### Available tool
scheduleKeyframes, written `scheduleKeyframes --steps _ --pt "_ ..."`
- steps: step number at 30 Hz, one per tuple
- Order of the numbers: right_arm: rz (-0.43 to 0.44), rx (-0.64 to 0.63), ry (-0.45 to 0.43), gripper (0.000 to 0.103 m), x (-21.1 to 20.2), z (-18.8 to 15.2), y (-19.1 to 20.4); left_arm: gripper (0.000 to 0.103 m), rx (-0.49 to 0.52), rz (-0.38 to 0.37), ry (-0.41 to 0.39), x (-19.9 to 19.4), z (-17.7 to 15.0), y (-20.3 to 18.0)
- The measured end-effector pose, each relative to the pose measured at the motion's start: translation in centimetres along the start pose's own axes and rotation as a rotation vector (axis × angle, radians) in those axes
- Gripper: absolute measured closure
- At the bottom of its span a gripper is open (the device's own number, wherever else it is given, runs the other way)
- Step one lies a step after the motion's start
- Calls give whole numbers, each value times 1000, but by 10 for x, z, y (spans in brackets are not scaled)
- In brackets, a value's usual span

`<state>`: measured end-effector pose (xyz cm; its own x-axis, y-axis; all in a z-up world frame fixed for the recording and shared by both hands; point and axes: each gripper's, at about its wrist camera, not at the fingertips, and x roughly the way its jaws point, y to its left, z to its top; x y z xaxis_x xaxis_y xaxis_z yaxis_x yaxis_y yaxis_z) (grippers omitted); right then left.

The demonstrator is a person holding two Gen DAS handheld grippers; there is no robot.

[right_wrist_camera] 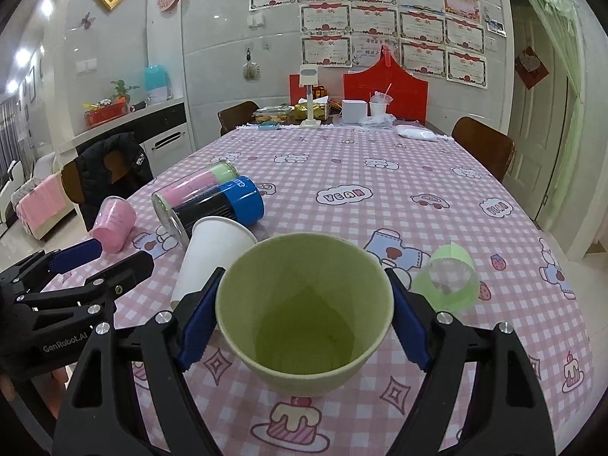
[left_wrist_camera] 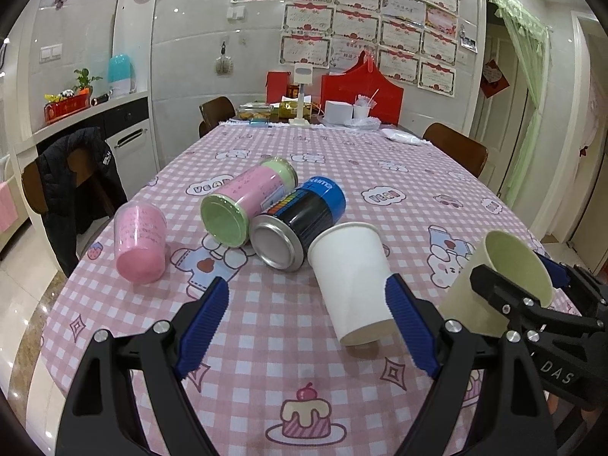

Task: Flip cup upside down
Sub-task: 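Rotate the held green cup upright and lower it onto the table, then open the right gripper and pull back from the upright green cup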

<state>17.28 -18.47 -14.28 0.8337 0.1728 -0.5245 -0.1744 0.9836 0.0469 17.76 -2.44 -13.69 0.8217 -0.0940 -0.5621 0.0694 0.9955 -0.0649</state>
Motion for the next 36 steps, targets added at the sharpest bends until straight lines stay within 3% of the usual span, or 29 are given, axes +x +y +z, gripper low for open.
scheduleKeyframes --steps 16,36 --pt "11 16 -76 15 -38 5 1 20 34 23 -70 -38 5 -9" --pt "-89 -36 -298 8 -134 9 19 20 75 -8 -252 -136 12 -17"
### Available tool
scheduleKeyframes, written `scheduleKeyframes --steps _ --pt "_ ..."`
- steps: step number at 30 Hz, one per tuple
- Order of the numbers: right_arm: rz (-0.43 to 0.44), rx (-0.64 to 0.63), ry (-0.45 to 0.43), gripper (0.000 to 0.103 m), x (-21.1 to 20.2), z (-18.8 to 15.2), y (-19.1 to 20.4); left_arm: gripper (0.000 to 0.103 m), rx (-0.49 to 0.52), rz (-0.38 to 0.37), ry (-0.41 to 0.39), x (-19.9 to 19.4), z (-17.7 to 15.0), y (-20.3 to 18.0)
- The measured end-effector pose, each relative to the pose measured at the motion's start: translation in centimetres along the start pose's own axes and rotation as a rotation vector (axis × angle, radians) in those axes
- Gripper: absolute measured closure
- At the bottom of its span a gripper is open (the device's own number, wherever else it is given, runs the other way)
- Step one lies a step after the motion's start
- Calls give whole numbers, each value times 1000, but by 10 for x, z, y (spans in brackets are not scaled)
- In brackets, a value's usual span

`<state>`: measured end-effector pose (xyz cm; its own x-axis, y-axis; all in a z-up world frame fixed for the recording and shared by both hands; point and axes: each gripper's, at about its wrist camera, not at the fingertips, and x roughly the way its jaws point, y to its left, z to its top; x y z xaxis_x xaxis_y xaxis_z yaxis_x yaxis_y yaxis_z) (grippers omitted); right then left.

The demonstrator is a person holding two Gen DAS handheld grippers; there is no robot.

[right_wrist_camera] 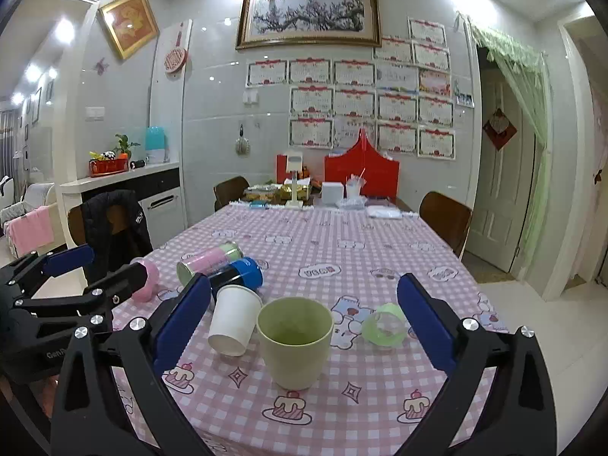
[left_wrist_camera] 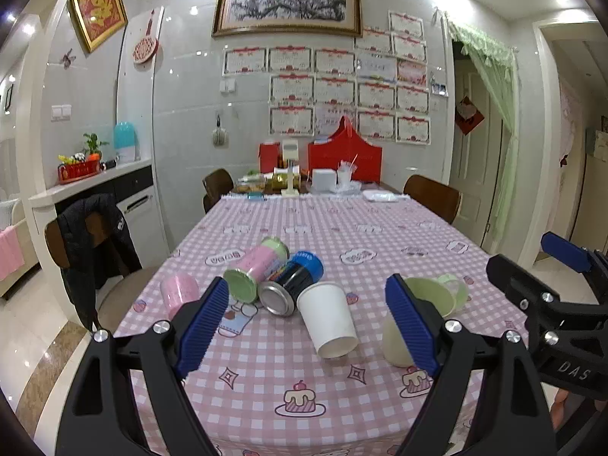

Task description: Flip cup upside down

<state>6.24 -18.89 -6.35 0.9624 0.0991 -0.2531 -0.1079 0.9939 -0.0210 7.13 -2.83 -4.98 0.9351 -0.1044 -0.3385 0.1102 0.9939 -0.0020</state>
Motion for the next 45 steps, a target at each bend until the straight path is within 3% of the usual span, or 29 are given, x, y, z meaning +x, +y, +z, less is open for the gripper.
scheduleKeyframes --steps 17,23,45 --pt "-5 -20 -92 8 -39 0 7 20 16 -3 -99 -48 8 -4" --pt "-6 -10 -89 8 -40 -4 8 14 17 15 -111 -49 6 -4" --pt "-12 8 -111 8 -44 -8 8 14 28 25 -139 -49 3 -4"
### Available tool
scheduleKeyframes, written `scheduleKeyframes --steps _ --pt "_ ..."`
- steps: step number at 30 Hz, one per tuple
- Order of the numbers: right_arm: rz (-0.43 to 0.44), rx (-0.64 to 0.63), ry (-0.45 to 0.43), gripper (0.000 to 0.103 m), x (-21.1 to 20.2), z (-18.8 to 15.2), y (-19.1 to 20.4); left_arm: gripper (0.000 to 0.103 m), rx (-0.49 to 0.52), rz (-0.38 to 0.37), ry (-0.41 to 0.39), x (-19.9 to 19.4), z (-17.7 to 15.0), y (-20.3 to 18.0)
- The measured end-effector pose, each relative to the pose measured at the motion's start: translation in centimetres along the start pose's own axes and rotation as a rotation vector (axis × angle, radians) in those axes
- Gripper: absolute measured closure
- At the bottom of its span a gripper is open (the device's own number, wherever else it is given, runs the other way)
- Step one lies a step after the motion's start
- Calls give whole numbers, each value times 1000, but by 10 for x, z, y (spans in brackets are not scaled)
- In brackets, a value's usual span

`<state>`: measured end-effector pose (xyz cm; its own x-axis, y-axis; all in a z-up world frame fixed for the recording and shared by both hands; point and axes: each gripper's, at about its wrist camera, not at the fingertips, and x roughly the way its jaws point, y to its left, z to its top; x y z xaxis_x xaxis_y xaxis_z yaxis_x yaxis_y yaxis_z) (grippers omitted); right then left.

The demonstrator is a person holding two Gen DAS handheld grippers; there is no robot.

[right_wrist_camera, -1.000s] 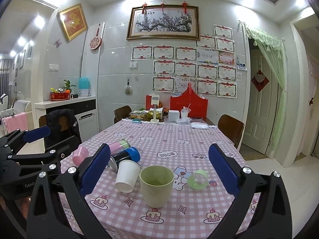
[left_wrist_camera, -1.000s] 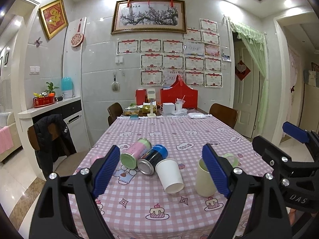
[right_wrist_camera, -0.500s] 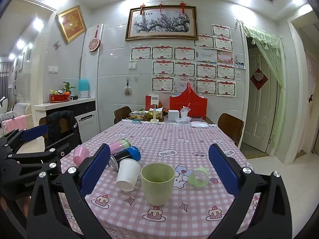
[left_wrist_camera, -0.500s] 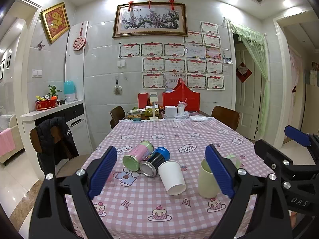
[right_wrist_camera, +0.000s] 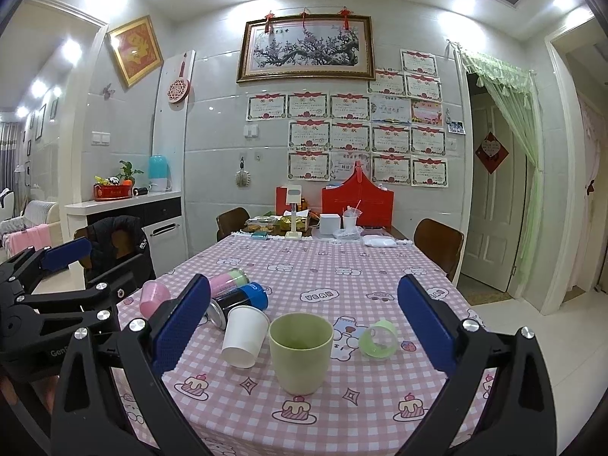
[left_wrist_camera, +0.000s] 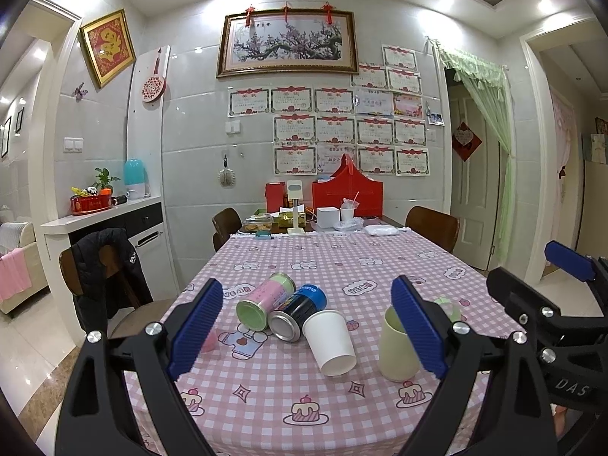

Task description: Flip cup upside down

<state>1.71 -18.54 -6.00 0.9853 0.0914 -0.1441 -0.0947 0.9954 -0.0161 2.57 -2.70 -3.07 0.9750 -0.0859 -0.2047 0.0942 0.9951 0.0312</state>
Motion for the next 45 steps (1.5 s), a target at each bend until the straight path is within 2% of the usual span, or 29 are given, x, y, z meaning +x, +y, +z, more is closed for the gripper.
scheduleKeyframes --steps 8,45 --pt "-1 1 5 8 0 -1 2 14 26 32 -23 -2 -1 -2" --pt "2 5 5 8 1 -2 3 14 21 41 -32 -5 2 0"
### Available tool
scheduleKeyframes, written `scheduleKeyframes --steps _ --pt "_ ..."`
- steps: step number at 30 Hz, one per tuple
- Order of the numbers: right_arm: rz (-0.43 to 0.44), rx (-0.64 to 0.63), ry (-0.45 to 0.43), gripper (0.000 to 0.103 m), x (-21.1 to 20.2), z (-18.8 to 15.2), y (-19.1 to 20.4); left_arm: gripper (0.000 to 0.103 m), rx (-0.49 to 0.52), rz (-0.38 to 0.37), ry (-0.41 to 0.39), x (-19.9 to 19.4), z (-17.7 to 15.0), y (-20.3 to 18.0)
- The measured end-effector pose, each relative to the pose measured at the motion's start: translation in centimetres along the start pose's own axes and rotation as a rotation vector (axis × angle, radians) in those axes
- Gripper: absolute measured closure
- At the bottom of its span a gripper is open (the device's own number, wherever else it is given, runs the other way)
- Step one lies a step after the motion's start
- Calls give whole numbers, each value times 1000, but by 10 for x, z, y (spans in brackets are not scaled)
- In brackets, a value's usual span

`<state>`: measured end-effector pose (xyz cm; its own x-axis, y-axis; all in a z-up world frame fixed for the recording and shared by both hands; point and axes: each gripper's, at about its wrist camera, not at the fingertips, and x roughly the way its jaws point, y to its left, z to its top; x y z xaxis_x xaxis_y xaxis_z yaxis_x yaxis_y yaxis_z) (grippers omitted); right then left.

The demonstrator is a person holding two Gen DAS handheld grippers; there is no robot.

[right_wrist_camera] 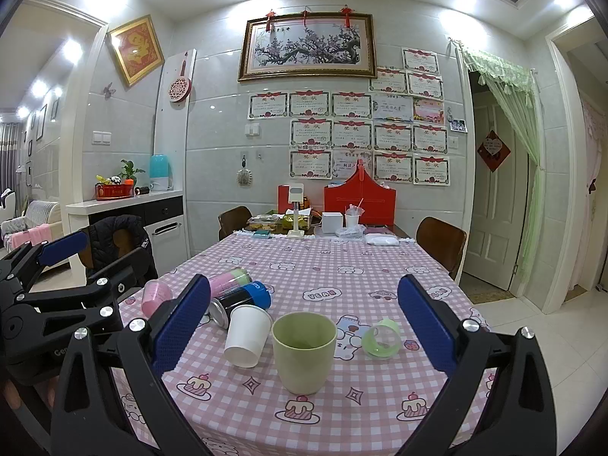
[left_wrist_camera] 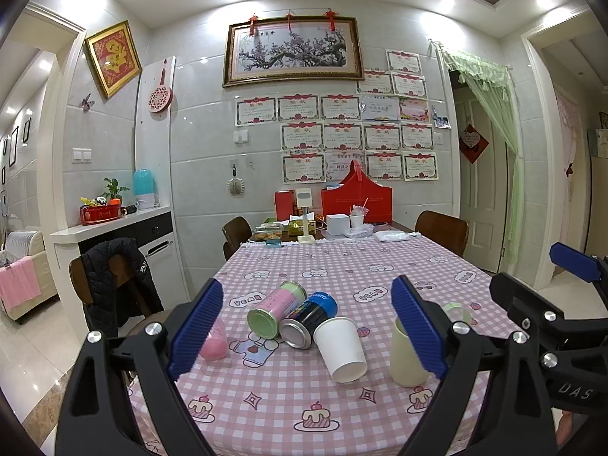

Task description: Flip cup upside down

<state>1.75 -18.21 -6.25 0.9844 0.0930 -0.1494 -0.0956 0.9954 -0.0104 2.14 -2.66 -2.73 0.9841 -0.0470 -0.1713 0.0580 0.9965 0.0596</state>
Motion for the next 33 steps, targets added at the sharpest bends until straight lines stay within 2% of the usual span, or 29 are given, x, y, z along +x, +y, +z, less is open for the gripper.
scheduleKeyframes --steps 33 --pt "4 -1 7 8 1 -1 2 14 0 3 1 0 0 2"
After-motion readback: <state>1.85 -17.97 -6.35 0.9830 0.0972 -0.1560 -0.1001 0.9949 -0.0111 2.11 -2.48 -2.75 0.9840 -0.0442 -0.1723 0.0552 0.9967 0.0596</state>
